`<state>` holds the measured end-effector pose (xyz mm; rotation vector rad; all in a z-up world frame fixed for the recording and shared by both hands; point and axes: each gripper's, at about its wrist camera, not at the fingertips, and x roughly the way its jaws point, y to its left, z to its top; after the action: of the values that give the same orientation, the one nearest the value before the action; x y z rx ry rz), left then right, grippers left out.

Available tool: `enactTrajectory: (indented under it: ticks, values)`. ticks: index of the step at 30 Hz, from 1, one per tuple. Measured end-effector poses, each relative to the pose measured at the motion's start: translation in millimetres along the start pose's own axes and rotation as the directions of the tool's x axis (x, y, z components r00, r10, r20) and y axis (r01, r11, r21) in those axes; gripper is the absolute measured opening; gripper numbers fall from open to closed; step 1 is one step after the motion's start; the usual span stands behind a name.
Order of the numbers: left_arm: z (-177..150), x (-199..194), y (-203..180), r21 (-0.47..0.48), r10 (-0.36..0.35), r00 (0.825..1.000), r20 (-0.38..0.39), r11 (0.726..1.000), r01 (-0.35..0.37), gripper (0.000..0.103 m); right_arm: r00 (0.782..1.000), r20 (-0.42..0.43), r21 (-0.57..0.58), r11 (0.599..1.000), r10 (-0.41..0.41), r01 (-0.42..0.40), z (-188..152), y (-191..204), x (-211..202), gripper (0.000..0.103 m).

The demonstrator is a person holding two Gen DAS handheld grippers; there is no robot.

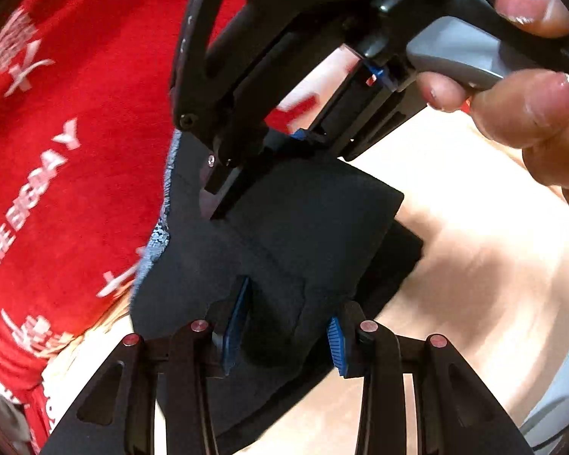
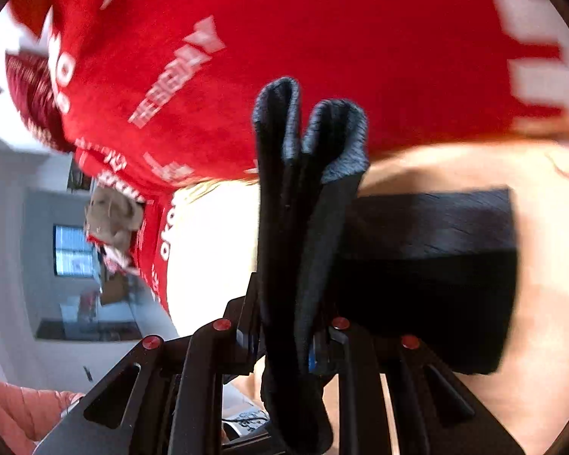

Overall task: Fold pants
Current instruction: 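Fold the lifted half over onto the rest with the right gripper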

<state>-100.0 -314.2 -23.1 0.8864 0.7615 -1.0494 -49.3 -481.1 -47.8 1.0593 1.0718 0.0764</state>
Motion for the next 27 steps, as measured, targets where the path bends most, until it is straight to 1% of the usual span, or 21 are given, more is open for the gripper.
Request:
enactTrajectory:
  ticks: [2, 6, 7, 8, 9, 10, 11, 12, 13, 14, 16, 17, 19, 20, 21, 22, 23, 25, 26, 27]
  values:
    - [8, 18, -15, 0.018, -0.017, 0.999, -0.034, 1.000, 0.017, 0.038, 1.000, 0.008, 0.041, 0.999, 0.000, 0.000, 0, -35, -10, 0.020]
    - [12, 44, -26, 0.023, -0.031, 0.997, -0.076, 0.999, 0.033, 0.038, 0.999, 0.011, 0.079, 0.996, -0.035, 0.034, 2, -80, -9, 0.020]
    - [16, 50, -34, 0.030, -0.030, 0.996, -0.086, 0.999, 0.033, 0.039, 0.999, 0.011, 0.087, 0.995, -0.049, 0.048, 1, -88, -5, 0.020]
    - [15, 53, -35, 0.036, -0.025, 0.995, -0.097, 0.999, 0.029, 0.043, 0.998, 0.009, 0.089, 0.994, -0.065, 0.064, 0, -95, -3, 0.021]
    - [14, 55, -33, 0.038, -0.028, 0.994, -0.103, 0.999, 0.032, 0.050, 0.997, 0.006, 0.097, 0.993, -0.075, 0.074, -1, -100, 1, 0.023]
    - [13, 54, -31, 0.035, -0.030, 0.994, -0.105, 0.999, 0.033, 0.058, 0.997, 0.005, 0.113, 0.991, -0.071, 0.070, -2, -104, 4, 0.024]
    - [13, 53, -34, 0.031, -0.041, 0.994, -0.104, 0.999, 0.044, 0.065, 0.999, 0.012, 0.129, 0.990, -0.053, 0.051, -4, -107, 3, 0.025]
    - [11, 50, -29, 0.025, -0.053, 0.994, -0.098, 0.998, 0.056, 0.074, 0.999, 0.016, 0.147, 0.988, -0.048, 0.045, -6, -109, 4, 0.029]
    - [10, 44, -24, 0.025, -0.050, 0.995, -0.087, 0.998, 0.053, 0.076, 0.998, 0.019, 0.157, 0.986, -0.057, 0.053, -8, -109, 3, 0.031]
    - [8, 38, -20, 0.032, -0.045, 0.996, -0.073, 0.998, 0.048, 0.076, 0.997, 0.023, 0.160, 0.985, -0.067, 0.063, -9, -110, 0, 0.035]
    - [3, 25, -8, 0.032, -0.027, 0.998, -0.052, 0.999, 0.028, 0.076, 0.995, 0.030, 0.154, 0.984, -0.091, 0.086, -13, -105, -7, 0.035]
    - [2, 16, -4, 0.019, -0.020, 0.999, -0.040, 1.000, 0.021, 0.076, 0.994, 0.039, 0.152, 0.984, -0.103, 0.096, -16, -102, -13, 0.035]
    - [-2, 4, 19, -0.033, -0.017, 1.000, -0.023, 0.999, 0.016, 0.076, 0.989, 0.064, 0.155, 0.981, -0.132, 0.120, -24, -95, -19, 0.035]
    - [-6, -1, 28, -0.060, -0.002, 1.000, -0.017, 0.998, 0.001, 0.076, 0.987, 0.075, 0.166, 0.978, -0.139, 0.125, -31, -104, -31, 0.035]
    - [-9, -4, 41, -0.089, 0.020, 1.000, -0.013, 0.996, -0.021, 0.076, 0.986, 0.084, 0.186, 0.975, -0.141, 0.123, -37, -106, -37, 0.035]
    - [-12, -6, 54, -0.117, 0.043, 0.999, -0.014, 0.992, -0.044, 0.076, 0.987, 0.085, 0.197, 0.973, -0.136, 0.117, -42, -105, -36, 0.035]
    - [-16, -5, 69, -0.154, 0.067, 0.997, -0.023, 0.986, -0.070, 0.076, 0.988, 0.084, 0.205, 0.973, -0.129, 0.110, -48, -107, -39, 0.035]
    - [-25, 2, 97, -0.232, 0.074, 0.995, -0.070, 0.969, -0.089, 0.076, 0.988, 0.074, 0.214, 0.970, -0.132, 0.114, -56, -108, -39, 0.035]
    - [-29, 10, 109, -0.282, 0.053, 0.993, -0.107, 0.956, -0.082, 0.076, 0.990, 0.064, 0.223, 0.969, -0.128, 0.111, -58, -109, -37, 0.035]
    - [-34, 18, 119, -0.341, 0.017, 0.989, -0.144, 0.938, -0.066, 0.076, 0.989, 0.058, 0.228, 0.967, -0.134, 0.117, -59, -110, -32, 0.035]
